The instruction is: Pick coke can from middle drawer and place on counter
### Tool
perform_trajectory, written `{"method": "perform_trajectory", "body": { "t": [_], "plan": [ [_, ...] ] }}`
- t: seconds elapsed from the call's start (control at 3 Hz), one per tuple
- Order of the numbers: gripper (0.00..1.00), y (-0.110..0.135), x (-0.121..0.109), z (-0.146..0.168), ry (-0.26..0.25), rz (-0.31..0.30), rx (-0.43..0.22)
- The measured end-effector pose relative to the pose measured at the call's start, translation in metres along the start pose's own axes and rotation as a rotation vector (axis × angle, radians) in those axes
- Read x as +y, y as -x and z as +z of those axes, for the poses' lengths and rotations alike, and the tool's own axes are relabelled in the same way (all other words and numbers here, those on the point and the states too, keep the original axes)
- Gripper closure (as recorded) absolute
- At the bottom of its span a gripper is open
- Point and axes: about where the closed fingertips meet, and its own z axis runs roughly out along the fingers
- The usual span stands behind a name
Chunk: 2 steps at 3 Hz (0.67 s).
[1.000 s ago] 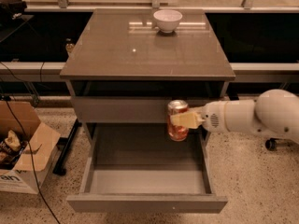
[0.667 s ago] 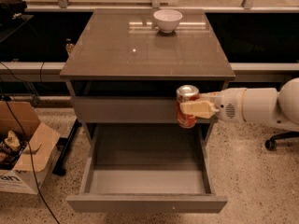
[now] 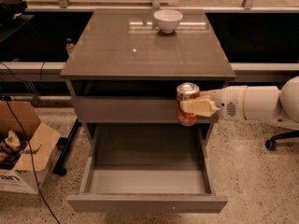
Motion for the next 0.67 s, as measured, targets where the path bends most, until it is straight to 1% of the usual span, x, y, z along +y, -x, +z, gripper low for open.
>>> {"method": "perform_trajectory", "body": {
  "t": [0.33,0.67],
  "plan": [
    [1.0,0.007,-0.001,0.001,-0.014,-0.01,-0.049],
    [1.0,0.04,-0.003,0.002,-0.042,-0.07,-0.121]
  ]
}}
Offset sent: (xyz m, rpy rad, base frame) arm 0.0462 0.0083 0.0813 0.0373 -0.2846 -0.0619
